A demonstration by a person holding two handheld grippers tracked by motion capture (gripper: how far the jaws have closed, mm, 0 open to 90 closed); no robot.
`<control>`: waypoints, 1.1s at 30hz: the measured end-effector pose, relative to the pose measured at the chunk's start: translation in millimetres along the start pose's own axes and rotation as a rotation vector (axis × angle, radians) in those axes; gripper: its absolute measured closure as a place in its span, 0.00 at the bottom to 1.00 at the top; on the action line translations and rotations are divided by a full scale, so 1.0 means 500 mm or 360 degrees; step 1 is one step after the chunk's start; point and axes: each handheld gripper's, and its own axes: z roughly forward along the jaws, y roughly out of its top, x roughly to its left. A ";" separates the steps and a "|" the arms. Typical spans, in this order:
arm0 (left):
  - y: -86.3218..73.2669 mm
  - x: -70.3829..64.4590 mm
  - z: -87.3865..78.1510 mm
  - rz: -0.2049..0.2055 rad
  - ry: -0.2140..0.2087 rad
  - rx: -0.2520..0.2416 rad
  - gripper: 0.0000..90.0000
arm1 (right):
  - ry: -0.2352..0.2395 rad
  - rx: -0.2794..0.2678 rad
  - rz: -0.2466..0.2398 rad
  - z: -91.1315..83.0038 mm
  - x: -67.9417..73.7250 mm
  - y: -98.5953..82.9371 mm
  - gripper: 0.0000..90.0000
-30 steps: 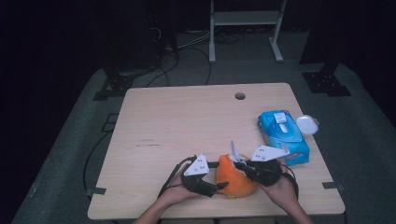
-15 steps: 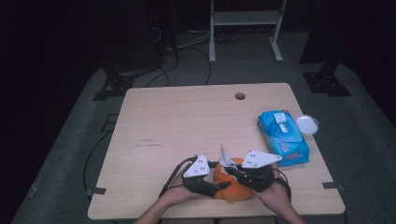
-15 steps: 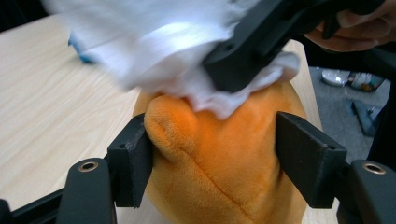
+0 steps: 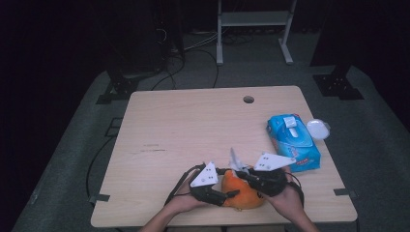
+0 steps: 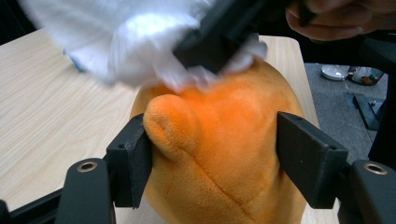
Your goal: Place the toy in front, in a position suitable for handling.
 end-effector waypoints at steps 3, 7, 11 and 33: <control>0.001 0.001 -0.004 0.0014 0.0023 -0.0002 0.34 | -0.0022 0.0021 -0.0043 0.002 0.000 0.003 0.94; -0.004 0.011 -0.007 -0.0023 0.0011 0.0013 0.35 | -0.0067 0.0044 0.0028 -0.013 -0.031 -0.013 0.94; -0.010 0.014 -0.010 -0.0047 -0.0001 0.0016 0.35 | -0.0090 0.0065 0.0105 -0.028 -0.061 -0.032 0.94; 0.008 0.029 -0.014 -0.0225 -0.0052 -0.0019 0.39 | -0.0024 0.0014 -0.0096 -0.018 0.001 -0.012 0.94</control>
